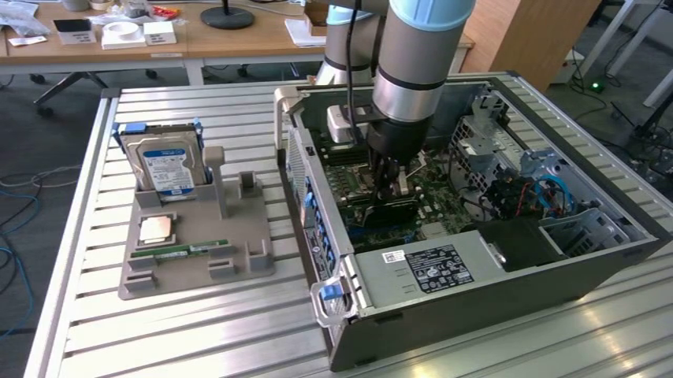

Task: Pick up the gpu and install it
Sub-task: 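Press down on the gpu until it lock into place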

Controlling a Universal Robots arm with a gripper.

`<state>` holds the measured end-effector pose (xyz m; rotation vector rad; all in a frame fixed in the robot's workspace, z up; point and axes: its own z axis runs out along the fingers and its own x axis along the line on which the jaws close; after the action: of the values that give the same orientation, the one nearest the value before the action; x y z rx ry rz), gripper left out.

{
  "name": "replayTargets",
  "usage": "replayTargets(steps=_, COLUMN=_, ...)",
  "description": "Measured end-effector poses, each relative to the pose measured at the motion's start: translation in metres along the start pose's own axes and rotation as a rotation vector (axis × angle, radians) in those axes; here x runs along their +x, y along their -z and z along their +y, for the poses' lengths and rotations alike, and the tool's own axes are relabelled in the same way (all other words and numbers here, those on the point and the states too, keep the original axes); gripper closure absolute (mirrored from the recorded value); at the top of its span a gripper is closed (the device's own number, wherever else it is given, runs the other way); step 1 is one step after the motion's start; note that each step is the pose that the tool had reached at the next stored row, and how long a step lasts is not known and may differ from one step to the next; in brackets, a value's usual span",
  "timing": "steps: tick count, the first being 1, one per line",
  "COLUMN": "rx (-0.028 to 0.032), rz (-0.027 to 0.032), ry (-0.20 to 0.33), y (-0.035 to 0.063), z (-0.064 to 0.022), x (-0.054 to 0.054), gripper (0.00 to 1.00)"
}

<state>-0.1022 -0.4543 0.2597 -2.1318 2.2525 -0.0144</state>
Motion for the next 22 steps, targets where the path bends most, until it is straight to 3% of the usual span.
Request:
replayTargets(steps=16, rx=0.0002, rz=-0.0007, ry=0.000, y=0.0006, z=0.0000, x=-0.0001, gripper=0.89)
replayTargets(steps=22, rx=0.0002, rz=0.0013, ry=0.000, y=0.0099, z=-0.0004, x=-0.0007, gripper=0.89)
